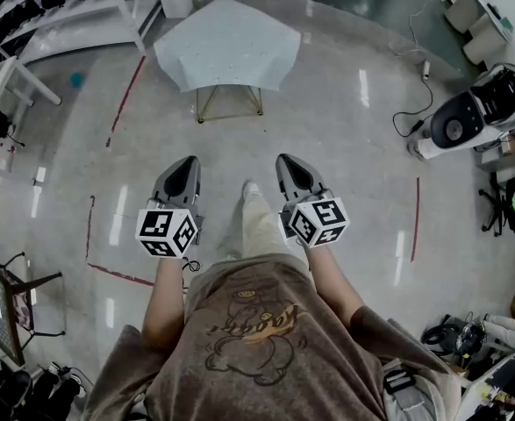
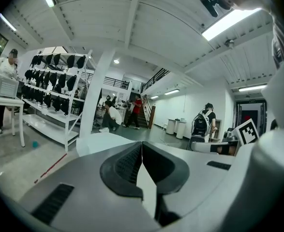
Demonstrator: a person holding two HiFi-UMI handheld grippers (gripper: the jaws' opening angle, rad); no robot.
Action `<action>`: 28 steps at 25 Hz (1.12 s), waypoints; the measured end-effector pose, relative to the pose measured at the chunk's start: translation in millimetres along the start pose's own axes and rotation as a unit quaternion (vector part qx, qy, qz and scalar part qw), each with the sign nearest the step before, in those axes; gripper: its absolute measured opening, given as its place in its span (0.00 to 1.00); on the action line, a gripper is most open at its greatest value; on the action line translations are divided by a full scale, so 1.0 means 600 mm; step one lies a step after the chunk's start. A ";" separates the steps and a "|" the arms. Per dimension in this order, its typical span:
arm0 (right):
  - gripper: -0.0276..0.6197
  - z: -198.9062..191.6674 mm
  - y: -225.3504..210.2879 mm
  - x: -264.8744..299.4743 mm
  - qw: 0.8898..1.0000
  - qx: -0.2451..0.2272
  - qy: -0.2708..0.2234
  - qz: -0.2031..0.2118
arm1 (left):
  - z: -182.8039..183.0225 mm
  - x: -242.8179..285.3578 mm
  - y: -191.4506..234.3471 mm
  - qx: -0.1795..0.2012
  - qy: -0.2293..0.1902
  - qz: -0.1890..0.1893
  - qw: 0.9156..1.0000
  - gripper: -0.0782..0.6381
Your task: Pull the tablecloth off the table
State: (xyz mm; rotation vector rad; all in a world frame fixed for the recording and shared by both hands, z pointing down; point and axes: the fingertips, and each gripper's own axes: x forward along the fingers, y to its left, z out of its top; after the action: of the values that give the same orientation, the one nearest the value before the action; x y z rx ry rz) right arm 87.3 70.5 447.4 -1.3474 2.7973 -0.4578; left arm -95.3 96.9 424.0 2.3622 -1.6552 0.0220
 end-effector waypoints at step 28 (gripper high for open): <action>0.05 0.126 -0.232 0.385 0.994 0.018 0.049 0.096 | 0.143 0.389 0.163 -0.021 0.000 0.073 0.997 0.14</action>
State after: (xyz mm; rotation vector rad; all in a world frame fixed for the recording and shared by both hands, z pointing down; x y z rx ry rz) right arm 57.9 -207.9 440.0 -1.0622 2.9439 -0.5794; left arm -115.3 -168.2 397.7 2.2058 -1.8075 0.0141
